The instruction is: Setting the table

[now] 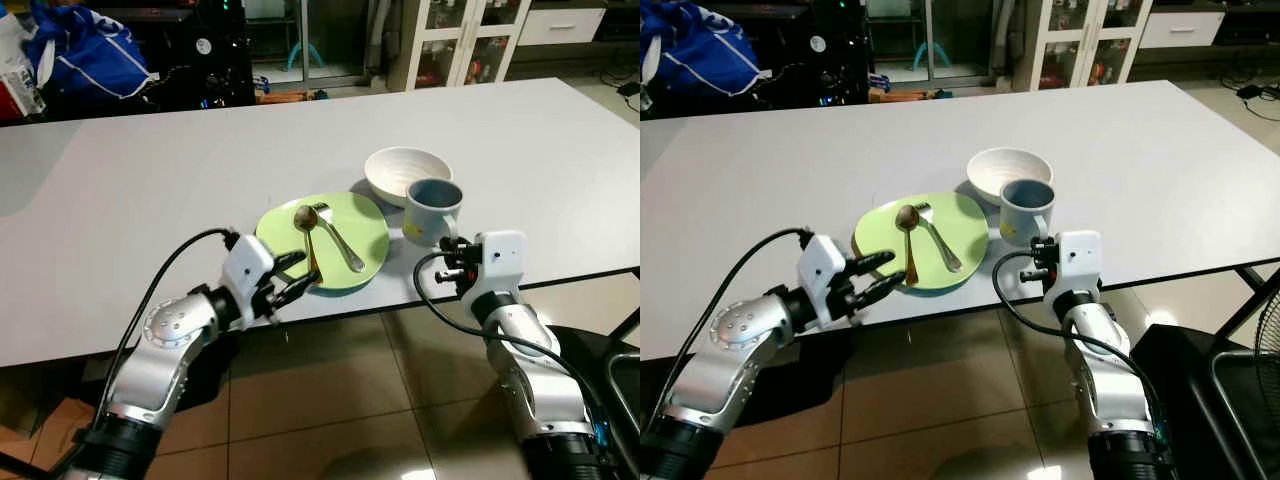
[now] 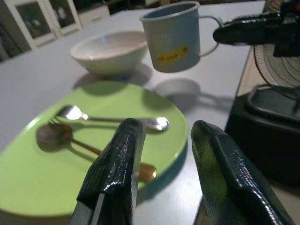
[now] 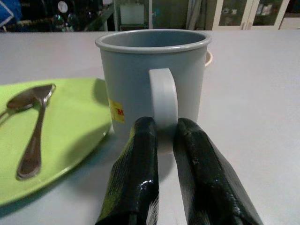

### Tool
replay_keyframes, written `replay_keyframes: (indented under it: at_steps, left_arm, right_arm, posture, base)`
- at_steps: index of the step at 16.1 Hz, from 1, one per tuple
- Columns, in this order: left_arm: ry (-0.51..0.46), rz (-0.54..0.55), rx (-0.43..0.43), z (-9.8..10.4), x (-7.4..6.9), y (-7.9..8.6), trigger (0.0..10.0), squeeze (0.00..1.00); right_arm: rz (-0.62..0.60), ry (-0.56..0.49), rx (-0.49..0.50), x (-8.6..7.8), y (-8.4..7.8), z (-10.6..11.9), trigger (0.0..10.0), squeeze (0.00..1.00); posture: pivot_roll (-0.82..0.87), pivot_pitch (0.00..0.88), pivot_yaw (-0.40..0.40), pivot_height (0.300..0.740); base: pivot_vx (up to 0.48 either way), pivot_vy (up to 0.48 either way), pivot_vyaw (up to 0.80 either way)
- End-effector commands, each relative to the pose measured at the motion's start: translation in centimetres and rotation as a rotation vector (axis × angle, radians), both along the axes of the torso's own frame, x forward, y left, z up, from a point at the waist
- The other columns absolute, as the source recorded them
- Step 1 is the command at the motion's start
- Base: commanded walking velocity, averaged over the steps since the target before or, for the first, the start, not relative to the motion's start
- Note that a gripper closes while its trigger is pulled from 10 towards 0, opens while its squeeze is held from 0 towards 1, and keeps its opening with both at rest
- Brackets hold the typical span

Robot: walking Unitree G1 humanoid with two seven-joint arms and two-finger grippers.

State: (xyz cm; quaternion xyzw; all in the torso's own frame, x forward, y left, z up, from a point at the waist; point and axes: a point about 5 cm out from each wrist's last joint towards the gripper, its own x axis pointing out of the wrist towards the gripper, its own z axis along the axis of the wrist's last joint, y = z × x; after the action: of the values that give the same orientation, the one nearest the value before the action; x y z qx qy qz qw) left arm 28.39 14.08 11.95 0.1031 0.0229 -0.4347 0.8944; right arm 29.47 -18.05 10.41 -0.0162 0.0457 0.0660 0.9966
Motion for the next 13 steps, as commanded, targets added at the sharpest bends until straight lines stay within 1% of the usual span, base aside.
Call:
replay_keyframes:
  at_steps: [1,2,3,8,13]
  left_arm:
    - [-0.005,-0.021,0.010,0.2,0.2,0.1,10.0,0.00]
    - [-0.002,-0.039,0.011,0.2,0.3,0.1,10.0,0.00]
    - [-0.002,-0.068,0.030,0.0,0.2,0.1,10.0,0.00]
    - [0.002,-0.078,0.035,-0.2,0.0,0.2,10.0,0.00]
    - [0.004,-0.092,0.023,-0.2,-0.1,0.0,10.0,0.00]
  right_arm:
    - [0.006,-0.036,-0.005,0.5,-0.1,0.6,10.0,0.00]
    - [0.004,-0.035,-0.005,0.5,-0.3,0.4,10.0,0.00]
    - [-0.004,-0.033,-0.010,0.7,-0.4,0.1,10.0,0.00]
    - [-0.035,0.012,0.028,0.9,-0.7,-1.2,10.0,0.00]
    - [-0.025,0.024,0.050,0.5,-0.7,-1.9,10.0,0.01]
  posture:
    - [0.00,0.029,0.021,0.740]
    - [0.00,0.032,0.018,0.740]
    - [0.00,0.036,0.017,0.740]
    - [0.00,0.046,0.013,0.740]
    - [0.00,0.053,0.013,0.740]
  base:
    - [0.000,0.000,0.00]
    - [0.000,0.000,0.00]
    - [0.000,0.000,0.00]
    - [0.000,0.000,0.00]
    - [0.000,0.000,0.00]
